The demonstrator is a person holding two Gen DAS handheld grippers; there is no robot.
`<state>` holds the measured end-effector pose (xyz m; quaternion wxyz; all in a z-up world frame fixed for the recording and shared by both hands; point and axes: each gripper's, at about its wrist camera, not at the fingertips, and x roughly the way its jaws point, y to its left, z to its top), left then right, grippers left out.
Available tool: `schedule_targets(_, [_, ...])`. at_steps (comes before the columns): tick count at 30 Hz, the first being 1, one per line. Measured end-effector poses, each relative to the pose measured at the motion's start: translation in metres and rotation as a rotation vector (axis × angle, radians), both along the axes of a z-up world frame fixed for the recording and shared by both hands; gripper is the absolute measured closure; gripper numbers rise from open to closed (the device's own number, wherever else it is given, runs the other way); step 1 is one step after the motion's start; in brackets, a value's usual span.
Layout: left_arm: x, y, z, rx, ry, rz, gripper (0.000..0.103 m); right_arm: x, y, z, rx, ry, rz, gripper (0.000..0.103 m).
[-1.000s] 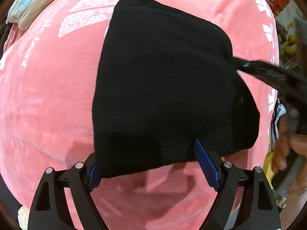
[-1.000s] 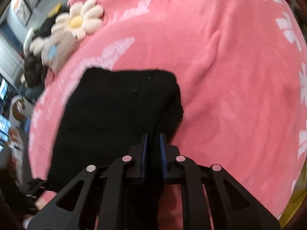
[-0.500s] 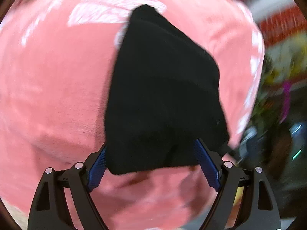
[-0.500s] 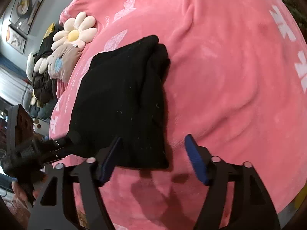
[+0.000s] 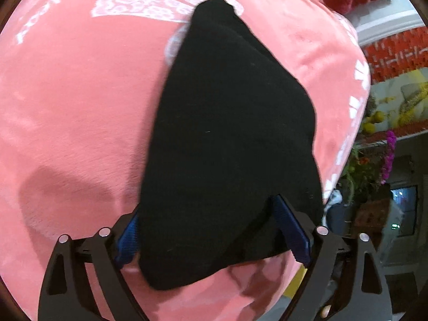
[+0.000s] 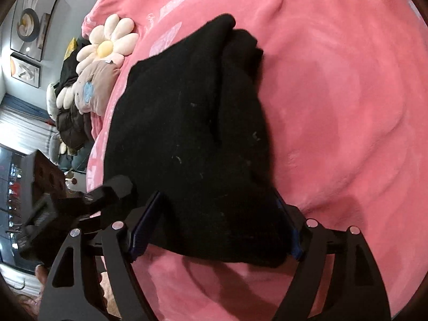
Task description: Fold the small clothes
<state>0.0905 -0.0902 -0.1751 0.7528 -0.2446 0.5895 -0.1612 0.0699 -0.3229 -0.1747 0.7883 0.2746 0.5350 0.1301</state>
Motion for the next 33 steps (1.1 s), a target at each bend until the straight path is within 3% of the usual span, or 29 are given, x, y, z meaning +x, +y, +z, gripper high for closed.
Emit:
schedule_targets(1, [0.002,-0.001,-0.001,-0.028,0.005,0.001,0.021,0.0,0.005,0.002,-0.013,-0.01,0.015,0.054])
schedule_targets(2, [0.003,0.0,0.002,-0.052,0.008,0.005,0.049,0.002,0.01,0.006,-0.004,-0.011,0.036,0.07])
schedule_targets(3, [0.005,0.002,0.002,-0.058,0.018,0.012,0.066,0.002,0.012,0.011,0.009,-0.012,0.036,0.081])
schedule_targets(4, [0.008,0.008,0.004,-0.091,0.034,0.006,0.08,0.0,0.015,0.022,0.006,-0.034,0.041,0.083])
schedule_targets(7, [-0.003,0.028,0.032,-0.131,-0.001,0.011,0.087,-0.013,0.029,0.061,-0.015,-0.11,0.114,0.084])
schedule_targets(9, [-0.021,0.039,0.055,-0.113,-0.022,-0.03,0.087,-0.028,0.036,0.069,0.0,-0.105,0.165,0.081])
schedule_targets(11, [-0.041,0.043,0.058,-0.072,0.013,-0.062,0.083,-0.048,0.045,0.055,-0.027,-0.043,0.225,0.065])
schedule_targets(12, [-0.051,0.043,0.051,-0.022,0.041,-0.076,0.078,-0.057,0.047,0.047,-0.065,-0.018,0.226,0.048])
schedule_targets(13, [-0.056,0.041,0.044,0.014,0.064,-0.081,0.07,-0.066,0.047,0.035,-0.119,0.015,0.218,0.042])
schedule_targets(15, [-0.07,0.049,0.028,0.107,0.11,-0.029,0.066,-0.076,0.041,0.024,-0.186,0.075,0.187,0.042])
schedule_targets(17, [-0.073,0.055,0.031,0.077,0.1,0.025,0.046,-0.078,0.027,0.035,-0.161,0.049,0.121,0.042])
schedule_targets(19, [-0.069,0.058,0.044,0.06,0.051,0.061,0.034,-0.069,0.021,0.052,-0.161,-0.007,0.081,0.042])
schedule_targets(24, [-0.042,0.042,0.074,0.161,-0.047,0.041,0.029,0.001,0.036,0.08,-0.257,-0.141,0.069,0.042])
schedule_targets(27, [-0.043,0.05,0.078,0.179,-0.083,0.018,0.029,0.047,0.041,0.061,-0.283,-0.095,0.066,0.045])
schedule_targets(29, [-0.047,0.051,0.08,0.177,-0.093,0.006,0.028,0.067,0.041,0.047,-0.293,-0.077,0.088,0.086])
schedule_targets(30, [-0.047,0.05,0.079,0.18,-0.093,0.001,0.028,0.074,0.046,0.051,-0.294,-0.088,0.104,0.094])
schedule_targets(33, [-0.049,0.052,0.075,0.182,-0.093,-0.021,0.027,0.071,0.062,0.082,-0.384,-0.233,0.155,0.094])
